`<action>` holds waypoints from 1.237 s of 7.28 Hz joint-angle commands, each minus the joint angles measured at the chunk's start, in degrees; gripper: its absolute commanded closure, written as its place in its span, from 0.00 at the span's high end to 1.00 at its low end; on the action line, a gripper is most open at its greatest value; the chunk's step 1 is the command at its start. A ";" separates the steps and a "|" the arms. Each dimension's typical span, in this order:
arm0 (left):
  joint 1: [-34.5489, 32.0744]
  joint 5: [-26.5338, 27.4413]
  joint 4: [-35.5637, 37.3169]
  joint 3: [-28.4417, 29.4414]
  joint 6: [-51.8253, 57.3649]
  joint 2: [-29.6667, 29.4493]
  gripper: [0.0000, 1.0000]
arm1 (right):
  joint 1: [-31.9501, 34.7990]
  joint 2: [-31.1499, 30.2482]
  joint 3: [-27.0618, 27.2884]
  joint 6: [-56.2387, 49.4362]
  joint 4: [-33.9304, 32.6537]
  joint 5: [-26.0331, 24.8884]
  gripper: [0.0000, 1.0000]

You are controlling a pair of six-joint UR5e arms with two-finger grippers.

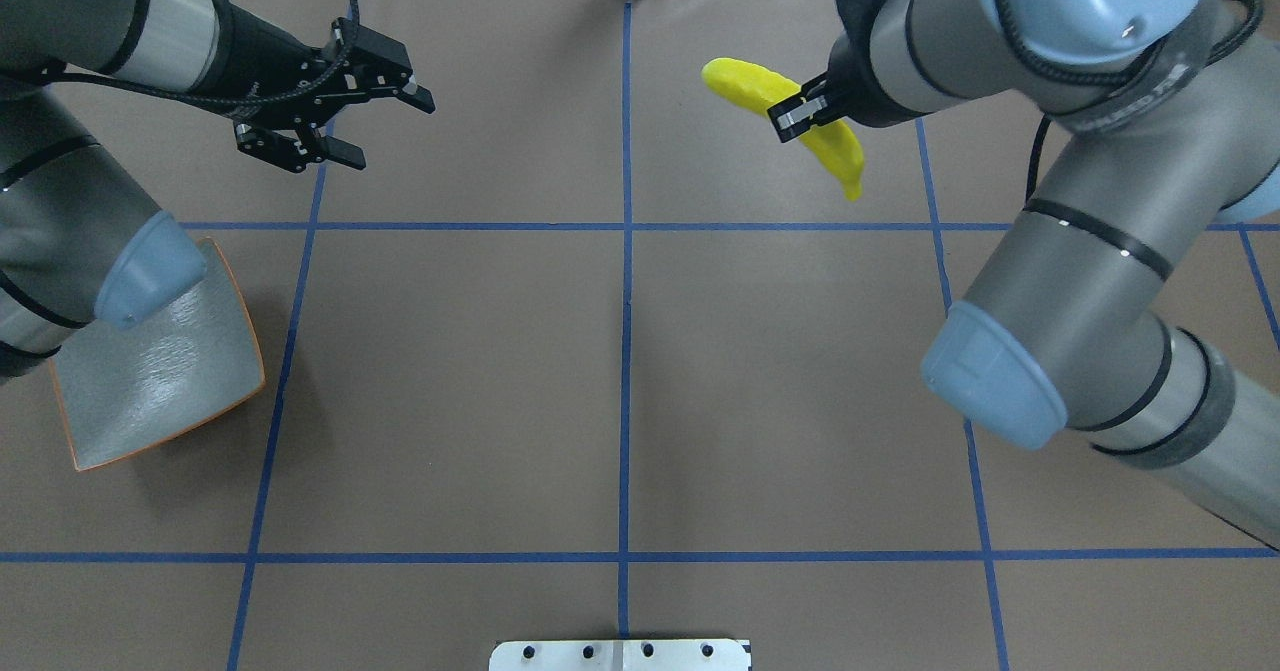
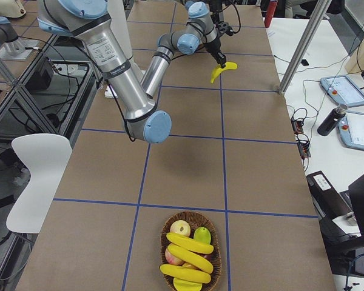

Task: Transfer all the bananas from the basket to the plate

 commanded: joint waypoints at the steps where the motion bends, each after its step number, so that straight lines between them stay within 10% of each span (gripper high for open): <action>1: 2.60 0.64 0.18 1.32 -11.43 -4.04 1.00 | -7.58 4.01 -0.37 0.28 -0.24 -10.66 0.00; 9: 4.90 4.34 0.71 3.00 -23.07 -9.94 1.00 | -16.73 7.01 -0.72 0.28 0.03 -23.86 0.00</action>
